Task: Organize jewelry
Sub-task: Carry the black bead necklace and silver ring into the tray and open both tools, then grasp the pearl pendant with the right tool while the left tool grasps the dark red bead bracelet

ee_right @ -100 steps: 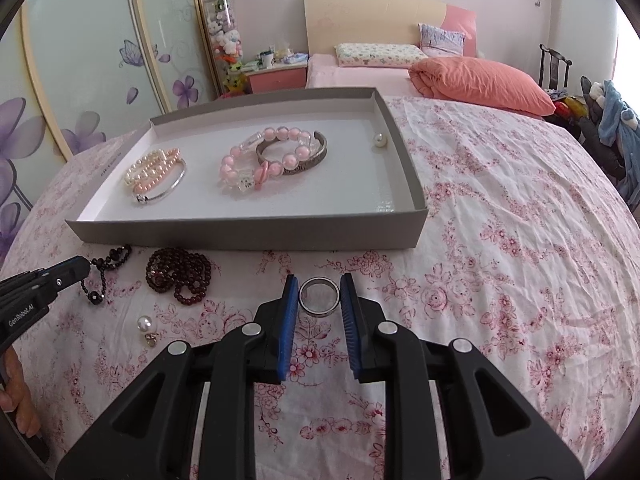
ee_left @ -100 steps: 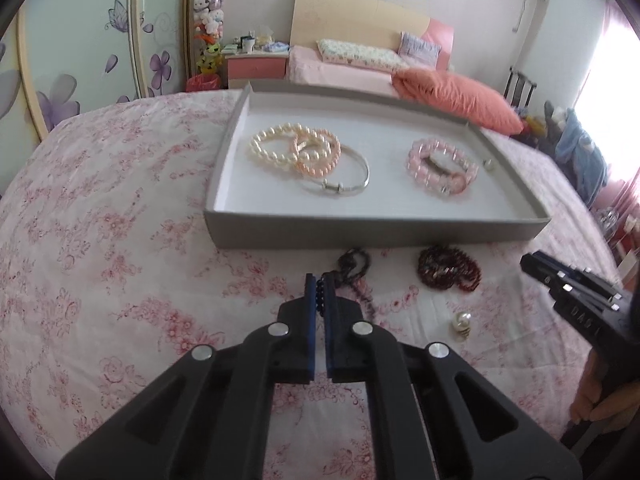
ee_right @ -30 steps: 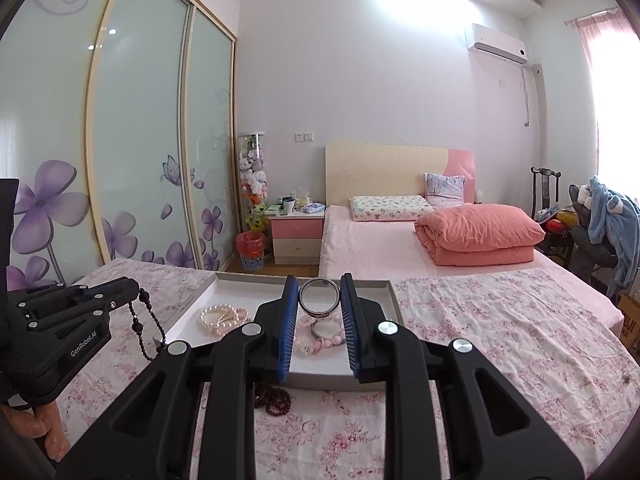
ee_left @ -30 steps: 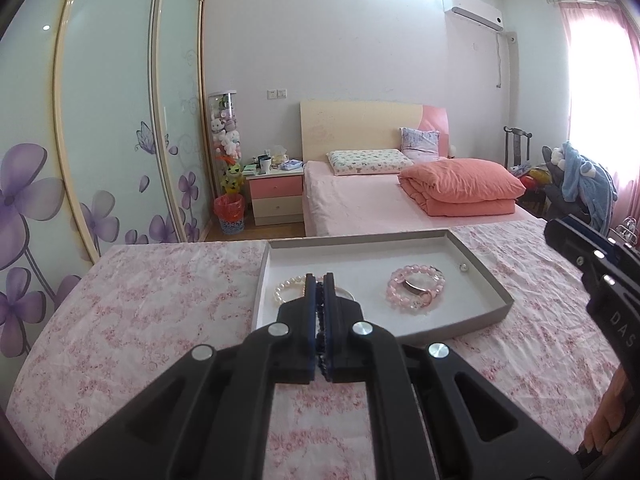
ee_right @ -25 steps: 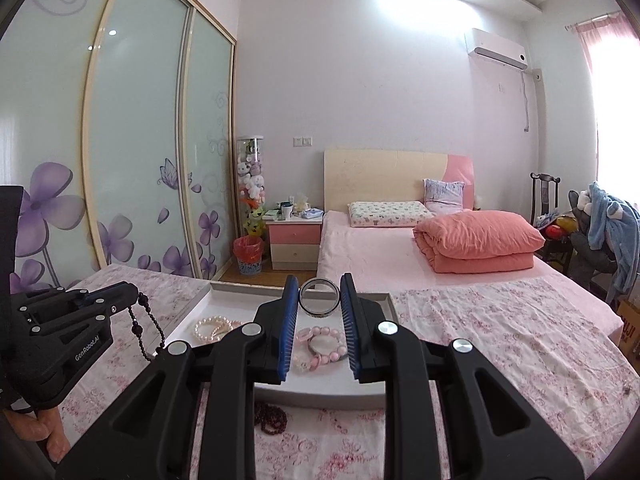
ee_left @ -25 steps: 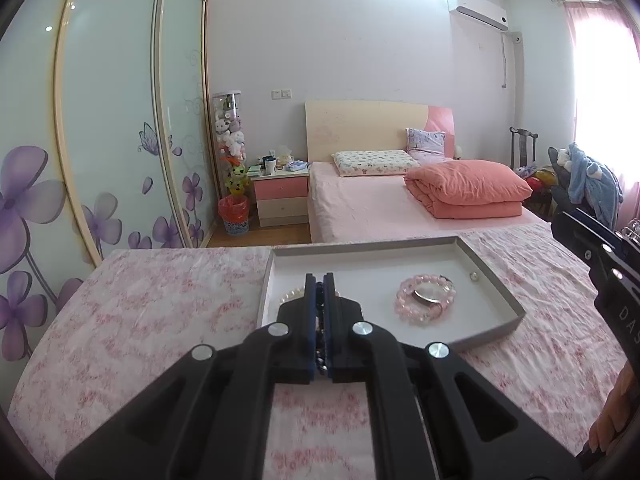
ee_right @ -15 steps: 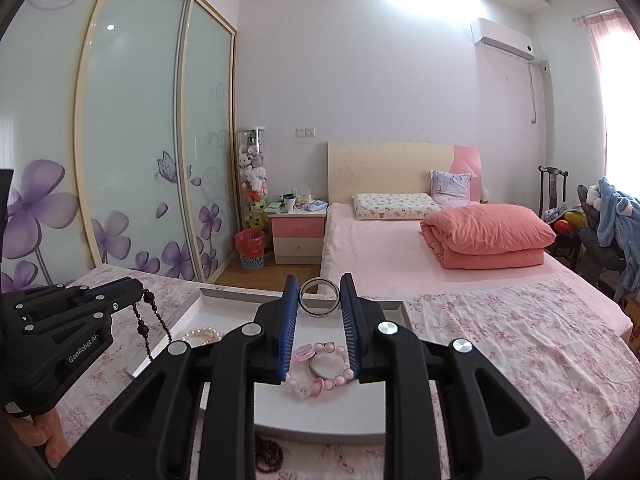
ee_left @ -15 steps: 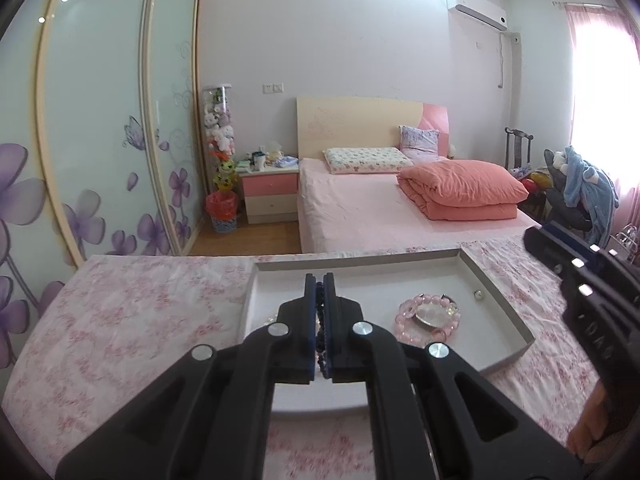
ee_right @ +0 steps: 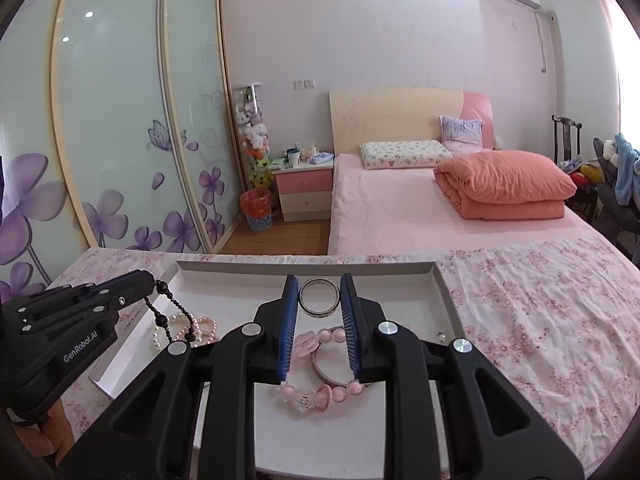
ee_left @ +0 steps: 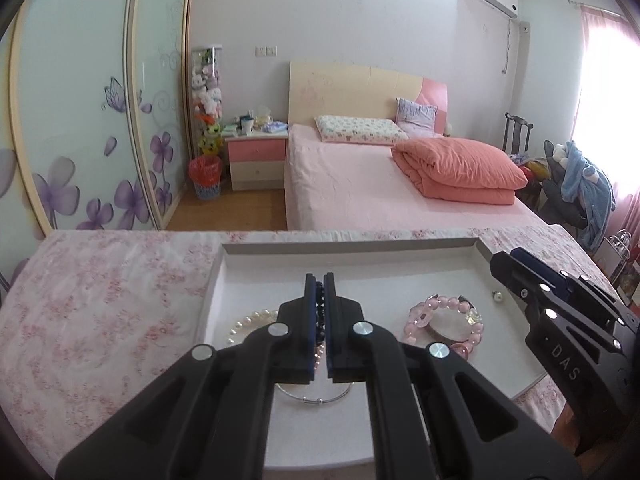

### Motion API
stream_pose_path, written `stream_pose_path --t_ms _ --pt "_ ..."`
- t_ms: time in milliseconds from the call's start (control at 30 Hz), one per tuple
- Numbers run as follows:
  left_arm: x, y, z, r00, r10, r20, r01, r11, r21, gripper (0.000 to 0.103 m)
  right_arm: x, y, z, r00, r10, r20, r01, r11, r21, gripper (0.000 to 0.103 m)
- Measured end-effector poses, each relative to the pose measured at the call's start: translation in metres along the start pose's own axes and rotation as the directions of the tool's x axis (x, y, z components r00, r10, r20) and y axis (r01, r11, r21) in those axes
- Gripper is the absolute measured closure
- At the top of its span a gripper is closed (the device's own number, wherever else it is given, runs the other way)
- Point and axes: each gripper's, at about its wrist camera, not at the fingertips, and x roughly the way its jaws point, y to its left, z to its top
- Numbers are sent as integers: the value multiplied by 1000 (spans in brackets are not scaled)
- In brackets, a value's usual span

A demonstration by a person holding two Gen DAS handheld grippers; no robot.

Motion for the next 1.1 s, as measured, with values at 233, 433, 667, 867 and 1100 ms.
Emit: stream_pose_path --t_ms 233,433,667,867,1100 --pt "6 11 3 1000 -7 0 7 998 -56 83 -2 -6 -4 1000 1 -14 -1 1000 16 73" --pt "-1 16 1 1000 16 -3 -17 997 -71 83 -8 -15 -4 1000 -11 -13 12 999 41 73" --pt "-23 17 -7 1000 29 9 -28 997 -75 79 -24 -15 -8 1000 -17 -9 17 999 34 73" --pt "-44 18 -19 1000 29 10 -28 997 -78 75 -41 -16 -20 999 -10 -38 11 1000 26 73" --pt "-71 36 -39 999 50 13 -48 993 -104 70 -61 -4 -54 982 86 -165 -87 996 -2 73"
